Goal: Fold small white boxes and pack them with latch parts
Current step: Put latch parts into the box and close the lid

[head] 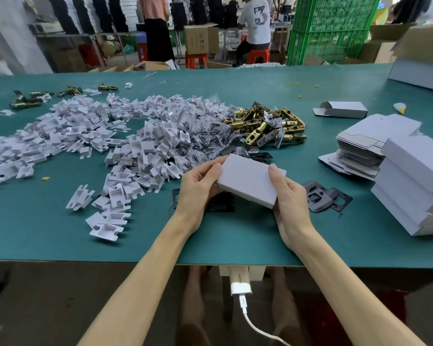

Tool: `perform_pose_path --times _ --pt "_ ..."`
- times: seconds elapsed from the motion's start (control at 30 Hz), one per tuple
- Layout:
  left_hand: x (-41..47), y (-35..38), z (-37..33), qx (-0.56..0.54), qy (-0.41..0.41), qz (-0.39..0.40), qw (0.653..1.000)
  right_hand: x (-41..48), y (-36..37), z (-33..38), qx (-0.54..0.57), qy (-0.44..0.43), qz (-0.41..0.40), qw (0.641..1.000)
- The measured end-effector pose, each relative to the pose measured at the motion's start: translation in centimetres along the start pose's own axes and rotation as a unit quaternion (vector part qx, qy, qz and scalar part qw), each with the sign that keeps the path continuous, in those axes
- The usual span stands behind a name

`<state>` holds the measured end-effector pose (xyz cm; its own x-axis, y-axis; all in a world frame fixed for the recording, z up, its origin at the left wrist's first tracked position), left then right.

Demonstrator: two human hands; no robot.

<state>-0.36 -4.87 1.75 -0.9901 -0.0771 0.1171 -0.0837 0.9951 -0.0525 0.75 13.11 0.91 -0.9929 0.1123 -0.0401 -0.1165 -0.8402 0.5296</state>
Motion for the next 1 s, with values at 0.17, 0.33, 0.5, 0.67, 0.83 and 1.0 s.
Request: perform_pose_path --times 0.17,0.33,0.5,0.67,0.83,1.0 --pt "-0.08 0.58 0.20 -0.017 0.018 0.110 0.994 0.48 -0.53 -0.02 0.042 0.005 -0.013 0.999" --pt "0.11 0.49 0.55 -0.019 0.027 0.117 0.993 0.44 -0.33 -0.05 0.020 0.011 0.003 1.000" --pt "0.34 0.39 0.86 -0.020 0.023 0.112 0.993 0.48 -0.17 -0.16 0.000 0.008 0.027 1.000" --pt "0.35 0.41 0.69 -0.028 0.026 0.108 0.993 0.44 0.12 -0.45 -0.022 0.005 0.073 0.997" --pt "0.24 0.34 0.54 -0.035 0.041 0.103 0.993 0.66 -0.12 -0.98 -0.077 0.001 0.095 0.993" --pt "0.63 0.42 0.55 -0.057 0.040 0.090 0.993 0.79 0.30 -0.96 -0.109 0.001 0.103 0.989"
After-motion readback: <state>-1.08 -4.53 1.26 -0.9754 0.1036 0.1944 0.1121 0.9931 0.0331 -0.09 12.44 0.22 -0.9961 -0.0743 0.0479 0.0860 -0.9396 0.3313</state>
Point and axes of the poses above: each hand's wrist, its own x-axis towards the middle knuckle, its own y-axis out of the palm, z = x × y, the point moved 1 cm from there along x, towards the middle knuckle, and after that the axes turned 14 degrees about x, right-handed, at the moved point
